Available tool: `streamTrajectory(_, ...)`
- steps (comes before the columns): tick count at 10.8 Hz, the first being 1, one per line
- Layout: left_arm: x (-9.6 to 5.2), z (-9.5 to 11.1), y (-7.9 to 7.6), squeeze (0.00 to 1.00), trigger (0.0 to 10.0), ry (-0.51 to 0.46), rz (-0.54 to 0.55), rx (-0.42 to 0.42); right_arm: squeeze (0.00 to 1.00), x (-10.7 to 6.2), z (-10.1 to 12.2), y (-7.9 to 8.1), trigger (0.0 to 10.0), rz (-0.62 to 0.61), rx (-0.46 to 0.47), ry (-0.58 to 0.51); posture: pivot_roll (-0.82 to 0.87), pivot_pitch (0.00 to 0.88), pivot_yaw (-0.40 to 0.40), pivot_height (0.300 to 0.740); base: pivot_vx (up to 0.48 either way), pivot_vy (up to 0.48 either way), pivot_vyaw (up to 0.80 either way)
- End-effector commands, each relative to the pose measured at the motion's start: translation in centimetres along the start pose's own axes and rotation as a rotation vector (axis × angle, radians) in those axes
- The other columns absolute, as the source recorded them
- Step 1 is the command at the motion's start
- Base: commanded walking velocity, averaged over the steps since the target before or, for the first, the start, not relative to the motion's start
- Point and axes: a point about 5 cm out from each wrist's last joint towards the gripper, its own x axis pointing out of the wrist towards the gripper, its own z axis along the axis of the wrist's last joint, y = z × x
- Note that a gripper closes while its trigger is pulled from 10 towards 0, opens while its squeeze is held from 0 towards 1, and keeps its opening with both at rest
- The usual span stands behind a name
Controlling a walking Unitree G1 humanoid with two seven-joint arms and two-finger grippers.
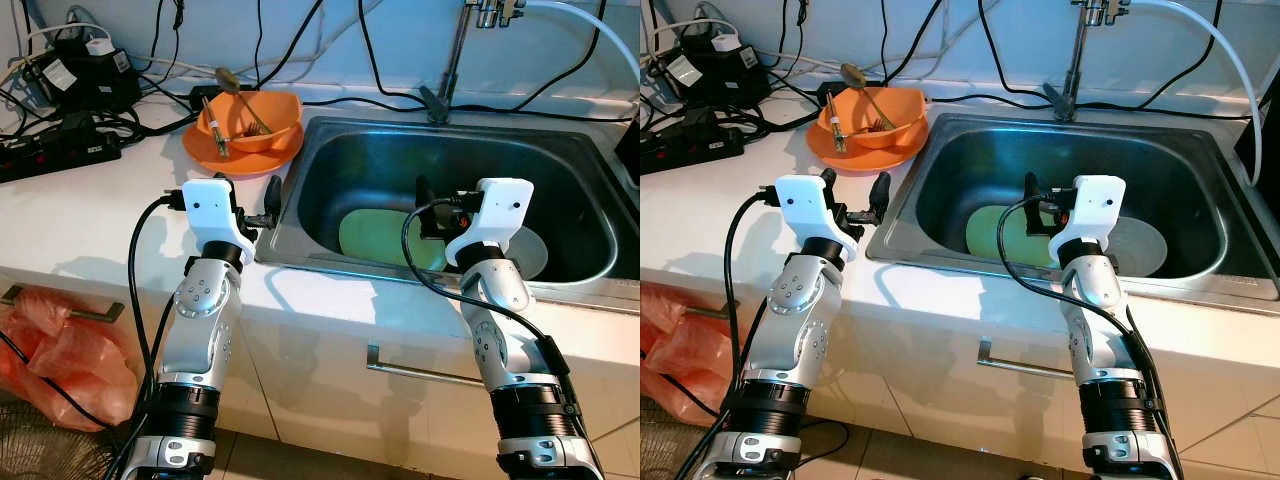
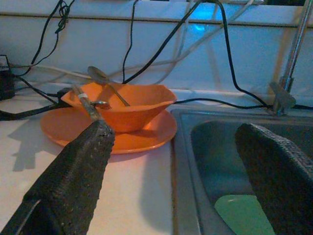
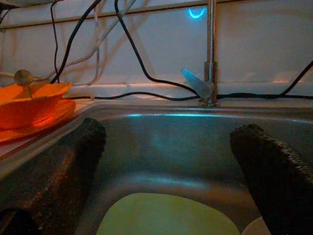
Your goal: Kitchen organization
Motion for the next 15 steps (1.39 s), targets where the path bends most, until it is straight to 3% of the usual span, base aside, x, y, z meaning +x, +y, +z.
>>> streamTrajectory(1,0.1,0.0,0.0,0.00,10.0,0.000,0.000,-0.003,0.00,0.0,0.1,0.1,10.0,0.002,-0.011,-0.001,0.05,0.000,0.051,0.740,0.000,0.000,0.00)
streamTrajectory(3,0.1,0.0,0.0,0.00,10.0,0.000,0.000,-0.003,0.00,0.0,0.1,0.1,10.0,0.002,-0.011,-0.001,0.05,0.000,0.051,0.740,0.000,0.000,0.00)
streamTrajectory(4,0.1,-0.1,0.0,0.00,10.0,0.000,-0.002,-0.005,0.00,-0.1,0.1,0.1,10.0,0.000,-0.007,-0.003,0.00,0.000,0.000,0.740,0.000,0.000,0.00)
streamTrajectory(5,0.6,0.8,0.4,0.00,10.0,-0.036,0.018,0.041,0.00,-0.2,-0.6,0.6,10.0,-0.068,-0.060,-0.009,0.06,0.000,0.109,0.740,0.000,0.000,0.00)
streamTrajectory(11,0.5,0.5,0.5,0.00,10.0,-0.026,0.027,0.038,0.00,-0.5,-1.1,0.9,10.0,-0.018,-0.062,0.038,0.06,0.000,0.118,0.740,0.000,0.000,0.00)
streamTrajectory(13,0.5,0.1,0.5,0.00,10.0,-0.007,0.031,0.021,0.00,-0.2,-0.6,0.3,10.0,-0.025,-0.176,0.017,0.06,0.000,0.113,0.740,0.000,0.000,0.00)
streamTrajectory(15,0.3,-0.6,0.7,0.00,10.0,0.019,0.042,0.011,0.00,-0.1,0.2,0.3,10.0,-0.004,-0.221,-0.039,0.05,0.000,0.108,0.740,0.000,0.000,0.00)
